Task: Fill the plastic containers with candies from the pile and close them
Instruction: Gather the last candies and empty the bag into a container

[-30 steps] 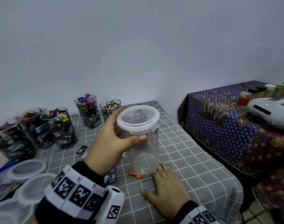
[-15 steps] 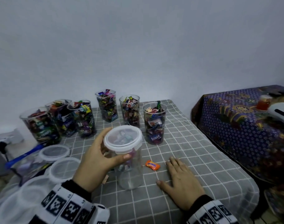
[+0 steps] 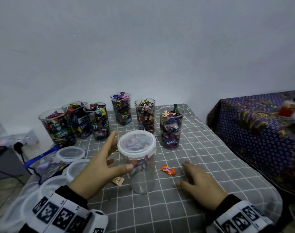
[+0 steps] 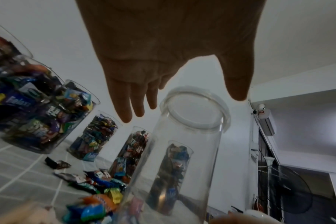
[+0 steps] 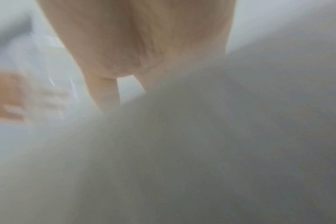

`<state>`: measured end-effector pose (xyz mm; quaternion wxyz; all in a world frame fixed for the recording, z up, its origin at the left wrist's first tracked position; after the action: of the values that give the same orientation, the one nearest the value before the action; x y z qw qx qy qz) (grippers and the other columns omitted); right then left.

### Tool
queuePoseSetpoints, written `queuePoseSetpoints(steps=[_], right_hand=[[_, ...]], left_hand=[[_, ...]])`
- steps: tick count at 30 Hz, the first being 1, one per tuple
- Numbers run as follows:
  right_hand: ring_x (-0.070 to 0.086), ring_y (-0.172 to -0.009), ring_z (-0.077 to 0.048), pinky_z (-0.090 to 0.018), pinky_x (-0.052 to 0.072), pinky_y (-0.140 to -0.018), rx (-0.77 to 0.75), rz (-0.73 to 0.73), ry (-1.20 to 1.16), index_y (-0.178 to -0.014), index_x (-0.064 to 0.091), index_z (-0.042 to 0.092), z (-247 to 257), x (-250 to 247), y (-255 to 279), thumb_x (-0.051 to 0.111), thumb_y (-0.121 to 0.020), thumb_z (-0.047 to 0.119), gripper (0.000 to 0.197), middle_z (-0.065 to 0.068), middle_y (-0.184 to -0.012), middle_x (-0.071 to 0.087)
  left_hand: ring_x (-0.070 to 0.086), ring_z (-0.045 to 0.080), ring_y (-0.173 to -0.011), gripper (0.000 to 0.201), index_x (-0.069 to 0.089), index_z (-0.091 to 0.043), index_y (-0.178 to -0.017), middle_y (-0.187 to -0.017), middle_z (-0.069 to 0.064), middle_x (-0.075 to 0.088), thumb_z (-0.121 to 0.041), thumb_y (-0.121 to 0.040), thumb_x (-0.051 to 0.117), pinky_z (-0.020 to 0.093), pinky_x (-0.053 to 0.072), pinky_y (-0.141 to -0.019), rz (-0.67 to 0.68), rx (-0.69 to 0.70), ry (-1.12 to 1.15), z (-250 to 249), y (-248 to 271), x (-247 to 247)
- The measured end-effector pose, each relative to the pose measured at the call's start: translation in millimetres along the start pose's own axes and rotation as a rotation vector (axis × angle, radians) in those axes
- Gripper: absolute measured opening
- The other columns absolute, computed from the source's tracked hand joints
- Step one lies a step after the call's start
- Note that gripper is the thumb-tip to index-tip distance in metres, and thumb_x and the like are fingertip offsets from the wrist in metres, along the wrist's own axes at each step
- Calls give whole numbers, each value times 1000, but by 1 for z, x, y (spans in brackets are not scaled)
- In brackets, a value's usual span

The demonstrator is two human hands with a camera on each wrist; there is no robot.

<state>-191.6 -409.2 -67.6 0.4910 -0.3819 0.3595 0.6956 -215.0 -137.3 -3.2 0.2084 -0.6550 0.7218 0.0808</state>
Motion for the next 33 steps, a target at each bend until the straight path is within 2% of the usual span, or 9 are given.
queuePoseSetpoints(steps=[1,3,6,10,13,19,23,26,33], right_hand=[[16,-142,-8,-21,12,-113,-33,-71,-53,-149,19,21,5,-6,2,43,-80,73,89,4,-156,17],[22,-136,-1,-16,16,-108,-147,-214,-126,-147,23,24,22,-19,6,37,-73,73,90,10,-150,27],[26,-134,-1,-13,15,-108,-351,-388,-78,-145,30,22,52,-35,6,28,-69,65,87,8,-148,34],[44,-128,-18,-28,32,-109,-620,-582,78,-134,46,7,87,-39,-2,45,-76,39,66,-8,-136,52],[56,-118,-26,-38,45,-100,-690,-579,177,-125,54,2,105,-33,-9,42,-74,30,60,-13,-127,58],[63,-108,-25,-33,52,-90,-692,-619,334,-113,65,4,105,-23,-18,41,-76,22,48,-11,-114,67],[68,-96,-29,-36,57,-80,-684,-662,402,-102,69,0,114,-23,-19,36,-77,21,46,-17,-103,70],[68,-91,-33,-39,58,-73,-604,-669,463,-95,70,0,123,-17,-20,33,-78,14,43,-19,-96,70],[68,-90,-35,-43,58,-72,-525,-663,497,-95,69,0,130,-10,-20,29,-79,13,45,-21,-95,70]], left_hand=[[39,-25,-112,117,24,-50,-134,-129,-36,41,-83,-31,70,20,39,-94,-25,7,-5,-1,0,-5],[47,-16,-113,98,40,-50,-124,-126,-29,50,-81,-35,70,15,45,-85,-79,24,-10,-3,0,-10],[48,-14,-111,88,39,-50,-123,-124,-28,50,-62,-43,73,19,45,-85,-112,26,-14,-2,-1,-6],[47,-15,-111,95,34,-48,-127,-123,-33,49,-49,-43,79,22,47,-88,14,-12,85,5,-5,16],[55,-10,-106,97,36,-35,-130,-123,-19,56,-39,-45,82,15,49,-82,37,-33,187,15,-7,32],[59,7,-107,86,45,-33,-128,-120,-11,62,-40,-51,81,28,51,-91,-47,-54,177,27,-10,38],[59,-9,-96,86,43,-37,-124,-116,-14,62,-40,-47,81,21,52,-70,-47,-82,222,21,-10,44],[58,-16,-90,82,44,-41,-113,-112,-18,61,-47,-38,77,27,53,-78,-85,-91,228,15,-9,45],[57,-22,-77,58,44,-35,-103,-102,-19,57,7,-74,71,10,52,-65,-74,-82,217,7,-9,48]])
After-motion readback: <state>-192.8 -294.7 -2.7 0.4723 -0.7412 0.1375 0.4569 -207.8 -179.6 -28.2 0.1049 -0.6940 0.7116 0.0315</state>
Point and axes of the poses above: each hand's wrist, its own y-axis away from the middle knuckle, its own x-axis out of the palm, z = x × y, the point moved 1 cm from there along -y, towards the middle knuckle
